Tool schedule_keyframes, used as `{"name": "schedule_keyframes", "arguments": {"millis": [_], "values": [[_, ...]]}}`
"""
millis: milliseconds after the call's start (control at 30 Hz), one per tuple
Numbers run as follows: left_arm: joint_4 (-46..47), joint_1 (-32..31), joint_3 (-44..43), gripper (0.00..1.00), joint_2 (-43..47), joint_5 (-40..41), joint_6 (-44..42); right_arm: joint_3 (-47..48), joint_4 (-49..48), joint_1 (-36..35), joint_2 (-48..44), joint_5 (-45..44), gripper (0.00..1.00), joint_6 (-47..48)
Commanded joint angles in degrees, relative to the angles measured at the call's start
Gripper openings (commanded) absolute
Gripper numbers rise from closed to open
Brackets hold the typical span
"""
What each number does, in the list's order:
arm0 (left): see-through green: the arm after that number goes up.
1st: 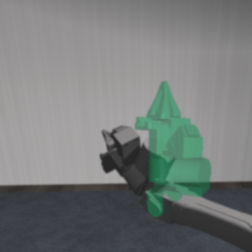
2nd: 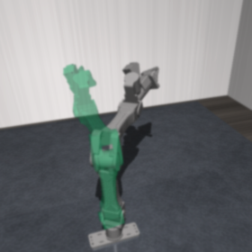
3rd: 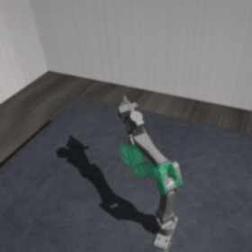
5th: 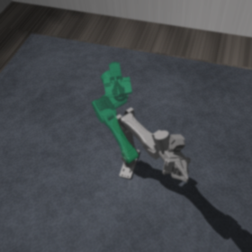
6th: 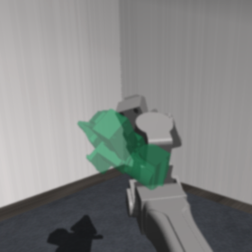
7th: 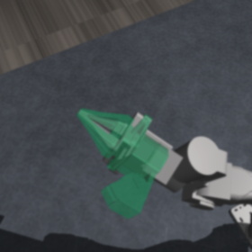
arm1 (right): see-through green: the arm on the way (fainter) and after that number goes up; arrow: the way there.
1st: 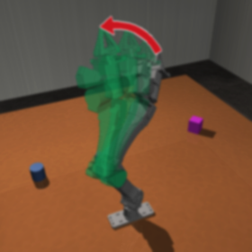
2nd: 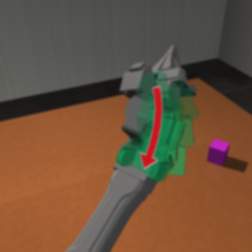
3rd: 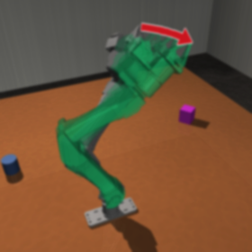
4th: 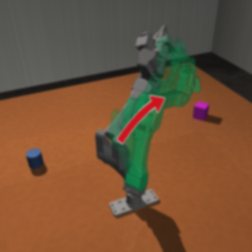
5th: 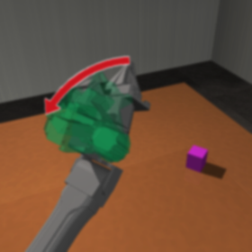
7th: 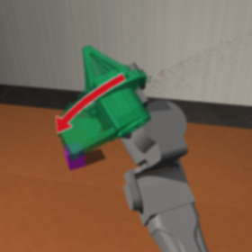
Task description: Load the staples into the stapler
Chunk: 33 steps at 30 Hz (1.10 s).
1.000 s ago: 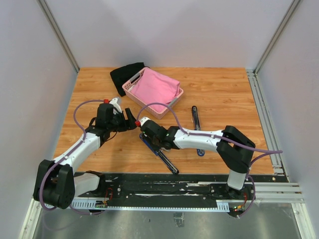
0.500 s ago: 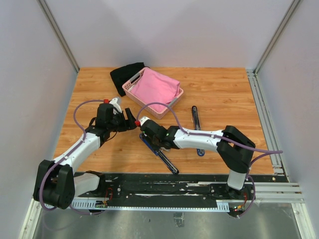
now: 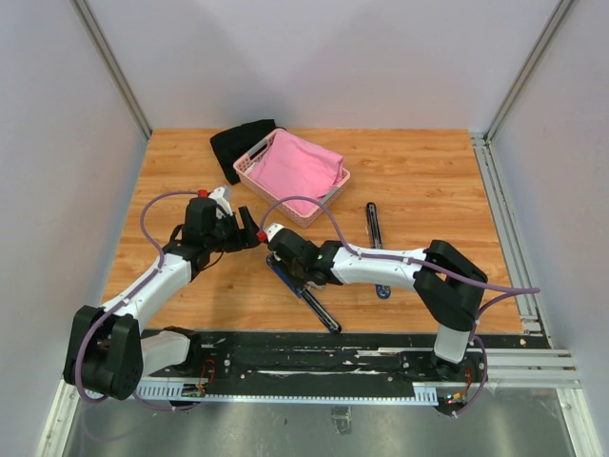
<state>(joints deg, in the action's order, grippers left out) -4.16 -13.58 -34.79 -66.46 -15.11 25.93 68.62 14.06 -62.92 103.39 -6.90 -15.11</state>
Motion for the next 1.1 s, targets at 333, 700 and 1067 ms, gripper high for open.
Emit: {"name": "schedule_keyframes", "arguments": {"millis": [333, 700, 1067], "values": [[0.84, 0.42, 0.73, 0.75, 1.5, -0.38, -0.67, -0.9, -0.39, 0.6, 0.98, 1.01, 0.08, 1.67], [0.89, 0.4, 0.88, 0.75, 1.72, -0.35, -0.71, -2.13, -1.8, 1.12, 2.02, 0.4, 0.08, 1.06], [0.91, 0.4, 1.67, 0.75, 1.7, -0.96, -0.28, 2.66, 0.23, 1.89, 5.0, -0.82, 0.08, 1.27]]}}
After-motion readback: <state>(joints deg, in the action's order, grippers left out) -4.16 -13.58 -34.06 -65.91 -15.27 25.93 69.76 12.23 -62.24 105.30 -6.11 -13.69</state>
